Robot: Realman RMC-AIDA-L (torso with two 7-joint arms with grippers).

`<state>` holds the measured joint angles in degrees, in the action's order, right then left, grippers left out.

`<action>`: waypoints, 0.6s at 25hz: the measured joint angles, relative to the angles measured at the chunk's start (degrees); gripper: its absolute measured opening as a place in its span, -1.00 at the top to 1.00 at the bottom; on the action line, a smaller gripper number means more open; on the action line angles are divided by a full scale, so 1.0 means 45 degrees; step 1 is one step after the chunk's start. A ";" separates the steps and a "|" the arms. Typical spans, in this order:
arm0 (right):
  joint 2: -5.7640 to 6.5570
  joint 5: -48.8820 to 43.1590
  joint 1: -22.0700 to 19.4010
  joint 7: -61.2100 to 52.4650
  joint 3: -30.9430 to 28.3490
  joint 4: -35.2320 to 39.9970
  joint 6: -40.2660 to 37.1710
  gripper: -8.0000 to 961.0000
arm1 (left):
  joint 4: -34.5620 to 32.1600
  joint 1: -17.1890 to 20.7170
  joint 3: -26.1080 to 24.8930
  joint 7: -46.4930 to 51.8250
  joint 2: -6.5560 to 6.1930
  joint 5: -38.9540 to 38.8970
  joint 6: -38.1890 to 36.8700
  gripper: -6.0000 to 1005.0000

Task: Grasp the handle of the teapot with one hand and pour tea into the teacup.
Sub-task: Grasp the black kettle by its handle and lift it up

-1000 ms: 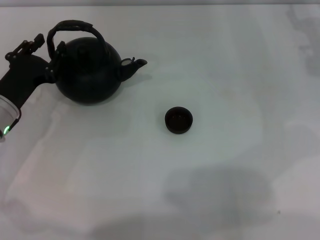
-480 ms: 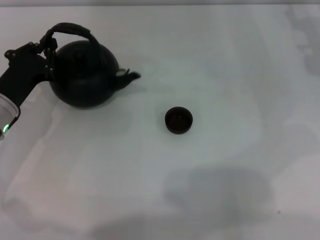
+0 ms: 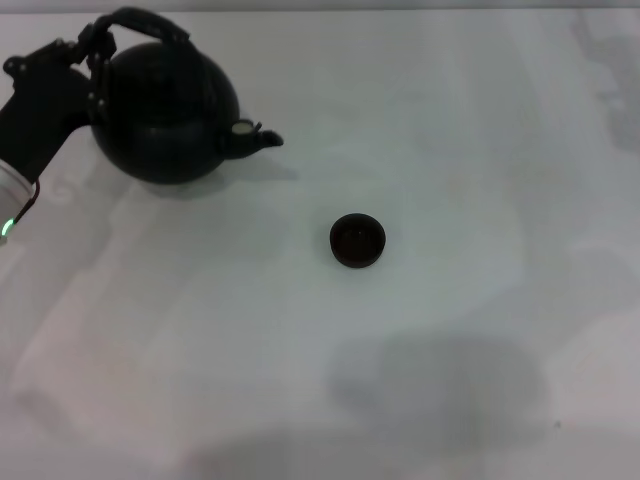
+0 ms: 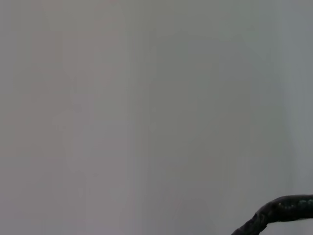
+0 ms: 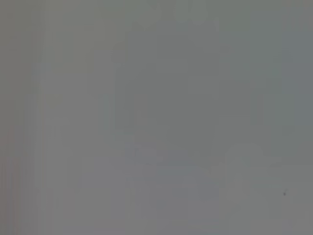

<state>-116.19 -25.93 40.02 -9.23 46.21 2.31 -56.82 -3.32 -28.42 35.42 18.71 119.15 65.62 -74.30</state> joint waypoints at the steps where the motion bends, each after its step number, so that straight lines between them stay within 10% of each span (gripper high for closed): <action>1: 0.0000 0.0000 0.0004 0.0000 0.0010 -0.0002 0.0000 -0.76 | -0.0008 -0.0073 0.0001 -0.0005 0.0003 0.0002 -0.0113 0.78; 15: 0.0000 0.0001 0.0031 0.0000 -0.0032 -0.0299 0.0012 -0.76 | 0.0135 -0.1272 0.0030 -0.1661 0.0061 0.1741 -0.0843 0.78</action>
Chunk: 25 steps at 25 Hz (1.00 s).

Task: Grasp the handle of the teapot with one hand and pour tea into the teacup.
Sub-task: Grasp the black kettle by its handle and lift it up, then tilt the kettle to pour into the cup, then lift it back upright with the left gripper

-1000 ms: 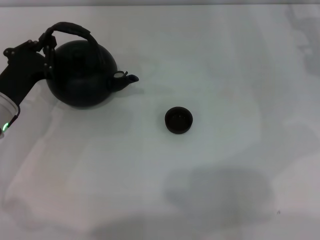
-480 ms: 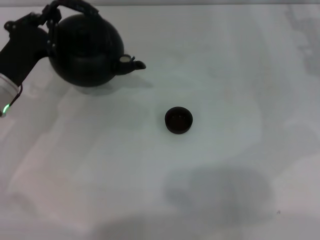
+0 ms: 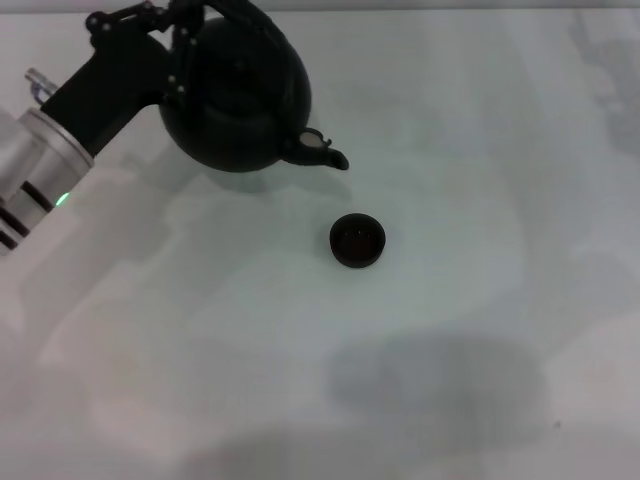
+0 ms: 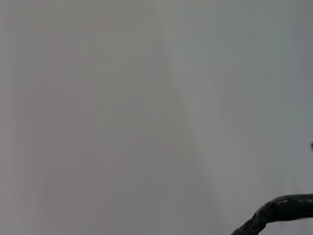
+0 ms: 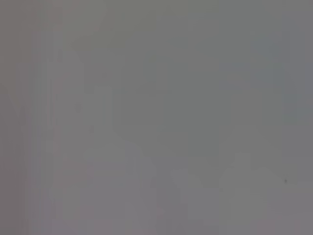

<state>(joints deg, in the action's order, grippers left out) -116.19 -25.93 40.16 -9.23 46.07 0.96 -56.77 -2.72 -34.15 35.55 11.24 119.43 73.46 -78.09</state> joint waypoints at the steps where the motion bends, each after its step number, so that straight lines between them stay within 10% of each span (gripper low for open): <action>1: 0.0001 0.0000 -0.0005 0.0000 -0.0002 -0.0005 0.0000 -0.76 | 0.0003 -0.0042 0.0006 -0.0090 -0.0002 0.0090 0.0030 0.78; 25: 0.0000 0.0000 0.0002 -0.0350 -0.0022 0.0096 -0.0066 -0.76 | -0.0125 -0.0546 0.1765 -0.1896 -0.0003 0.0279 0.1087 0.79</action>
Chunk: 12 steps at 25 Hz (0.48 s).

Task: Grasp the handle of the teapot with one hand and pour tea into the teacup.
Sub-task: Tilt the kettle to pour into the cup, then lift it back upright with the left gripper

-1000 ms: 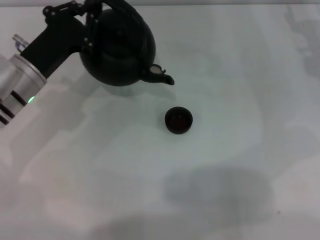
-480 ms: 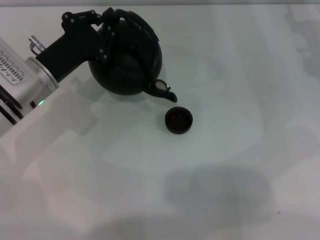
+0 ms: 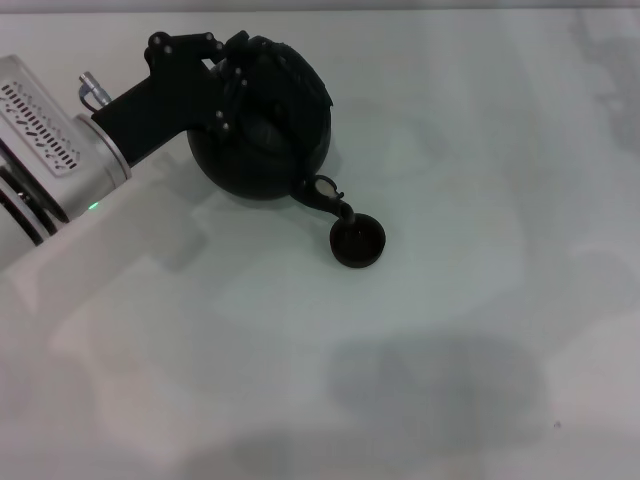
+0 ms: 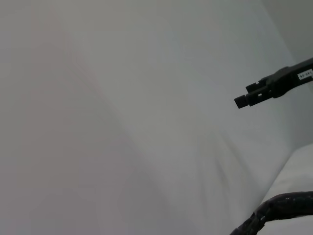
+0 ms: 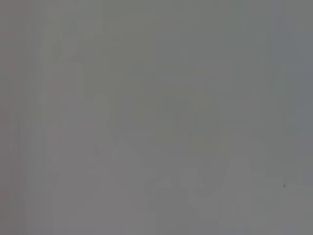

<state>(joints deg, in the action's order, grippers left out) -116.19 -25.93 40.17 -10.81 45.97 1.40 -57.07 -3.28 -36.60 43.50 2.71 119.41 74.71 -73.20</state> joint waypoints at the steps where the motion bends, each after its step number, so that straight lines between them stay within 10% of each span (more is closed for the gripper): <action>1: 0.0000 0.0000 0.0000 -0.0001 0.0000 0.0001 0.0004 -0.76 | -0.0004 -0.0013 0.0001 -0.0185 -0.0005 0.0000 0.0000 0.79; 12: 0.0000 0.0000 0.0012 -0.0002 0.0000 -0.0037 0.0021 -0.76 | -0.0036 -0.0325 0.0090 -0.0700 -0.0033 -0.0001 0.0020 0.78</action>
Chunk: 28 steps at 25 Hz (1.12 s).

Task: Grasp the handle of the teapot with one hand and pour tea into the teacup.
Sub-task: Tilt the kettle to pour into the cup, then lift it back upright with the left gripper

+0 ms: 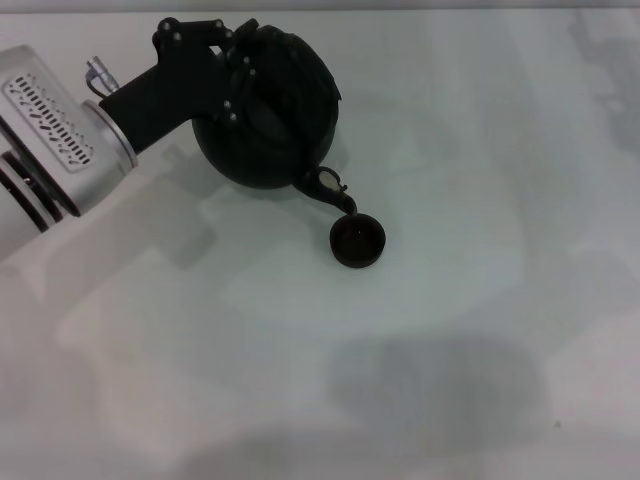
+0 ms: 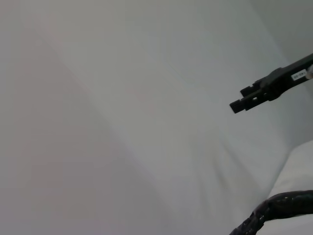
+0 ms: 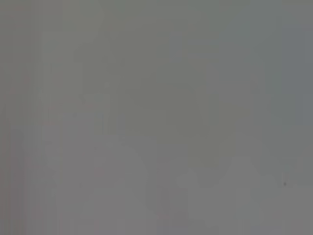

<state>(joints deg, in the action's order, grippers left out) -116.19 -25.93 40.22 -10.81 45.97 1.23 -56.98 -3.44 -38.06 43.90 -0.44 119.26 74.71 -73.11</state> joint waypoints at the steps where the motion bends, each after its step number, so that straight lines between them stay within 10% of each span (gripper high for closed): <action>1: 0.0000 0.0000 0.0007 0.0000 0.0000 -0.0008 0.0002 -0.76 | 0.0000 -0.0035 0.0060 -0.0084 0.0000 0.0000 0.0021 0.78; 28: 0.0000 0.0267 -0.0052 0.0000 0.0000 0.0048 0.0046 -0.76 | -0.0164 -0.0295 0.0596 -0.0868 0.0040 -0.0001 0.0251 0.79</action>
<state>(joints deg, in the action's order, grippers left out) -116.19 -24.73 39.99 -10.81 45.97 1.45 -56.77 -4.18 -39.39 46.58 -4.35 119.45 74.70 -71.98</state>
